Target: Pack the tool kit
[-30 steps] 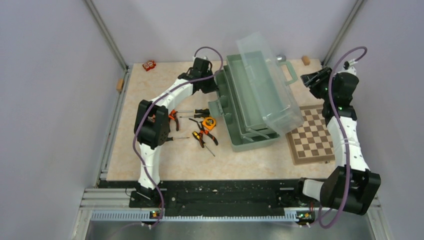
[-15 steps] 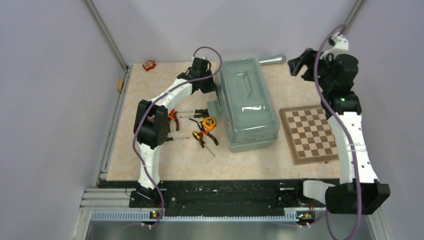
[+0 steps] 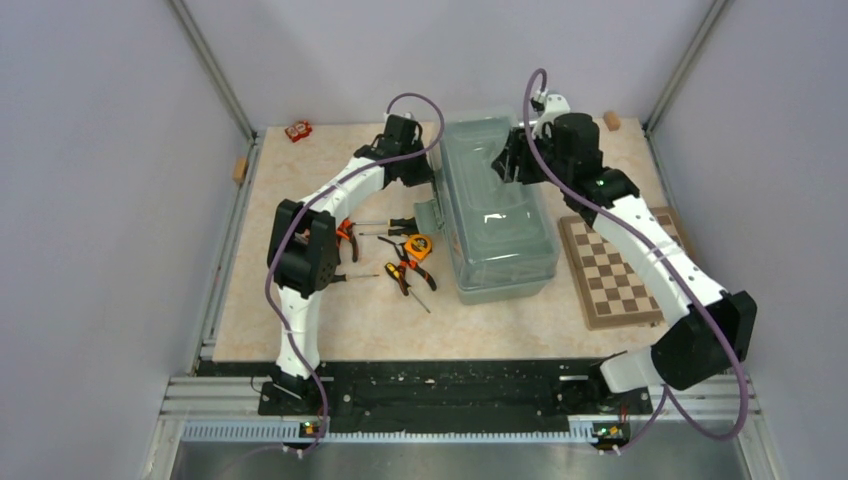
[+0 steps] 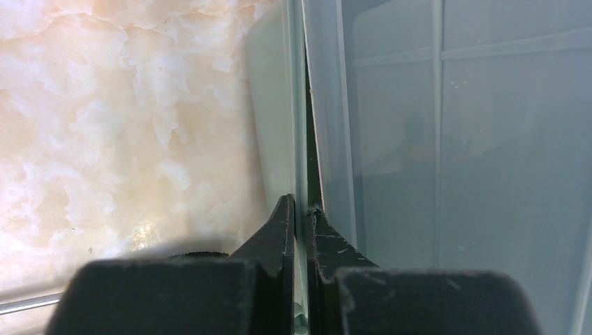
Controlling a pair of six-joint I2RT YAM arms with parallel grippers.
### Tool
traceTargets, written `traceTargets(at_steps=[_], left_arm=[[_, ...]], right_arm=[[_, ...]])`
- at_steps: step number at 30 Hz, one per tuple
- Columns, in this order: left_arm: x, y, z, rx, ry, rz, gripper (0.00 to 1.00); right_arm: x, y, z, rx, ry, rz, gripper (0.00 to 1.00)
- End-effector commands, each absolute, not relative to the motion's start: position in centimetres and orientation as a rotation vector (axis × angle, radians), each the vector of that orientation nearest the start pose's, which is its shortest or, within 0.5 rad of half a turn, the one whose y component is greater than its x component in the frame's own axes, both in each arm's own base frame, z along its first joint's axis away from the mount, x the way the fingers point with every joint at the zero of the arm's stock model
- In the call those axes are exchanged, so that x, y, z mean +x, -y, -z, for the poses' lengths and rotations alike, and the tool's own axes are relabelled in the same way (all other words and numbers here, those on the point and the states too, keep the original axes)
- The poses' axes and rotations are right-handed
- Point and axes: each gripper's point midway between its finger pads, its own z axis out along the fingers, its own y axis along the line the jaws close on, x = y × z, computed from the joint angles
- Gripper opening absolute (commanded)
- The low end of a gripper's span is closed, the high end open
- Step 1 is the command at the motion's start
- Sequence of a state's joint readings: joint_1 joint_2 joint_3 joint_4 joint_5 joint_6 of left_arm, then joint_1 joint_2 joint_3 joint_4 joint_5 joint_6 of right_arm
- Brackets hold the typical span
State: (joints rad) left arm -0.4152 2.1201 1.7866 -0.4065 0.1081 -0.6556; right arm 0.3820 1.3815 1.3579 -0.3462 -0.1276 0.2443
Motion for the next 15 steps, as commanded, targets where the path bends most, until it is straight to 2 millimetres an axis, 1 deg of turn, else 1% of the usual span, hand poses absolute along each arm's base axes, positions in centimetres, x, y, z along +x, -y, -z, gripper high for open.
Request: traceTargets(at_steps=[1, 3, 4, 6, 8, 10, 13, 15], left_arm=[[51.5, 27.4, -13.7, -0.189, -2.330, 0.677, 0.00], [51.6, 27.4, -13.7, -0.189, -2.328, 0.677, 0.00], [51.6, 27.4, -13.7, -0.190, -2.327, 0.679, 0.00], [51.6, 27.5, -13.8, -0.191, -2.323, 0.686, 0.00], [51.6, 27.5, -13.8, -0.191, -2.323, 0.688, 0.00], [51.7, 27.5, -13.8, -0.192, -2.321, 0.687, 0.00], [51.7, 27.4, -13.7, -0.185, -2.322, 0.680, 0.00], [51.6, 27.2, -13.5, -0.181, -2.326, 0.670, 0.00]], right_arm=[[40.2, -18.6, -30.8, -0.132, -1.950, -0.507, 0.53], [40.4, -19.2, -30.4, -0.140, -1.960, -0.534, 0.42], [40.5, -19.5, -30.3, -0.142, -1.963, -0.548, 0.38], [40.6, -20.0, -30.2, -0.156, -1.968, -0.571, 0.34], [40.7, -20.1, -30.2, -0.156, -1.974, -0.578, 0.27], [40.7, -19.7, -30.6, -0.149, -1.971, -0.557, 0.16], [40.8, -18.6, -32.0, -0.124, -1.944, -0.519, 0.00], [40.9, -17.6, -32.9, -0.096, -1.928, -0.522, 0.00]])
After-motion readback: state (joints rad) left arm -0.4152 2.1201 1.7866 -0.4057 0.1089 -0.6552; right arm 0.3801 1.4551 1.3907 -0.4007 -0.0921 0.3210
